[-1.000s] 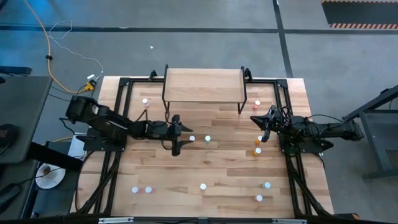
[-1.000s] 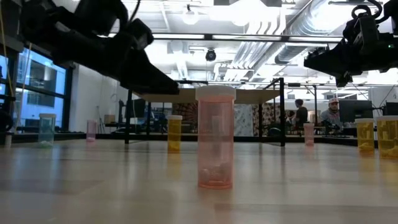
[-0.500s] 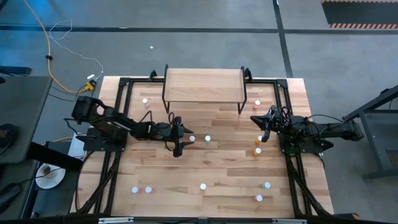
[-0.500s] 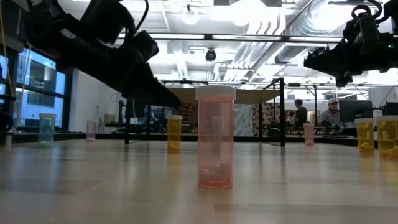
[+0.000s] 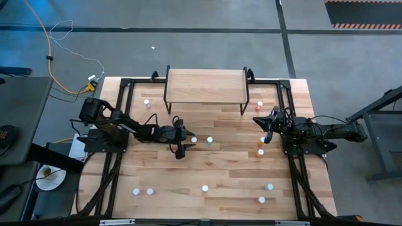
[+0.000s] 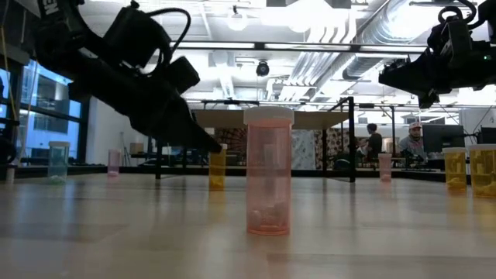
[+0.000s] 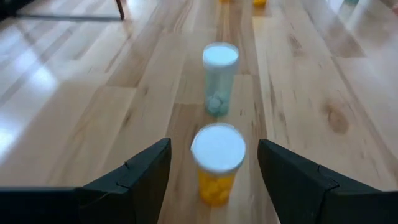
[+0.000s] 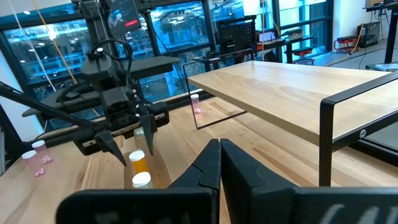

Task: Pick and place medicine bottles onto shelf by color
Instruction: Put the left orange pill bottle on the shelf

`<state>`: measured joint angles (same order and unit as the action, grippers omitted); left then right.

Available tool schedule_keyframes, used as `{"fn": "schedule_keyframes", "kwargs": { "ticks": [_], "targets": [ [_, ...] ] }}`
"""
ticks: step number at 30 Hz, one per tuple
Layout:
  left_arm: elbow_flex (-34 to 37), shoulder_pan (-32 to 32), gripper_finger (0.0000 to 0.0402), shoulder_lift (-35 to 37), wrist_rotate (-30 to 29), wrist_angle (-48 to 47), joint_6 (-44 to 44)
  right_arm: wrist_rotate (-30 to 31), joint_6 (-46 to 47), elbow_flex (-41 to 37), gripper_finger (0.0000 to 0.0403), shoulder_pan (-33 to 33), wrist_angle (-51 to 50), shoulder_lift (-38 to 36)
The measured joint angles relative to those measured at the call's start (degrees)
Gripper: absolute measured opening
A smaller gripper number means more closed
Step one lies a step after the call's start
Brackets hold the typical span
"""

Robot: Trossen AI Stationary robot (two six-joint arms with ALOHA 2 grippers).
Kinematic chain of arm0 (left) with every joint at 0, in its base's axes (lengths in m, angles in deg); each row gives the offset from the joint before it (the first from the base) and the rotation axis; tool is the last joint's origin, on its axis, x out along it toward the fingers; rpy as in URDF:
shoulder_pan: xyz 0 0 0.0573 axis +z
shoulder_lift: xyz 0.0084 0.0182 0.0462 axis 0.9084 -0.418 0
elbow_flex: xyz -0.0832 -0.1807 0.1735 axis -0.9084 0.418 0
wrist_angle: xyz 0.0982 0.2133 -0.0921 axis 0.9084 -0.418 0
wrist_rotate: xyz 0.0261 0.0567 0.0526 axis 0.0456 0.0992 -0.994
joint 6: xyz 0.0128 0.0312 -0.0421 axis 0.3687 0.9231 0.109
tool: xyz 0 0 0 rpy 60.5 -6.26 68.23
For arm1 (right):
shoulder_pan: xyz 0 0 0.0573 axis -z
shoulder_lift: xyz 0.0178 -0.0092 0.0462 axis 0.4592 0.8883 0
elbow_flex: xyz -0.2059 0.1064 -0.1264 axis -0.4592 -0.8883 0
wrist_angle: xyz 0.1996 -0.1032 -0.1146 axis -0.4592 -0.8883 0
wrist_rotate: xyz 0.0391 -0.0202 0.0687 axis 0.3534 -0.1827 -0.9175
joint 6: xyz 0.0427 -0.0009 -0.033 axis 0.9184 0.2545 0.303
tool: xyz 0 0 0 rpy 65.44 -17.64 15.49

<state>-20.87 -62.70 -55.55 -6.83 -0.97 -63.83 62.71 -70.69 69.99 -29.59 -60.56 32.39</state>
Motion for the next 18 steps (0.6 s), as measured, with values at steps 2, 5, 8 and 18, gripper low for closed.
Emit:
{"fn": "schedule_keyframes", "kwargs": {
  "ticks": [2,5,8,18],
  "targets": [
    [0.0,0.0,0.0232,-0.6,-0.1,0.5,0.0,0.0,0.0,0.0,0.0,0.0,0.0,0.0],
    [0.0,0.0,0.0232,-1.5,-0.1,2.8,0.0,0.0,0.0,0.0,0.0,0.0,0.0,0.0],
    [-0.1,0.0,0.0231,-1.5,-1.8,3.0,0.0,0.0,0.0,0.0,0.0,0.0,0.0,0.0],
    [-0.1,0.0,0.0192,-1.5,-2.9,2.7,0.2,0.0,0.0,0.0,0.0,0.0,0.0,0.0]
  ]
}}
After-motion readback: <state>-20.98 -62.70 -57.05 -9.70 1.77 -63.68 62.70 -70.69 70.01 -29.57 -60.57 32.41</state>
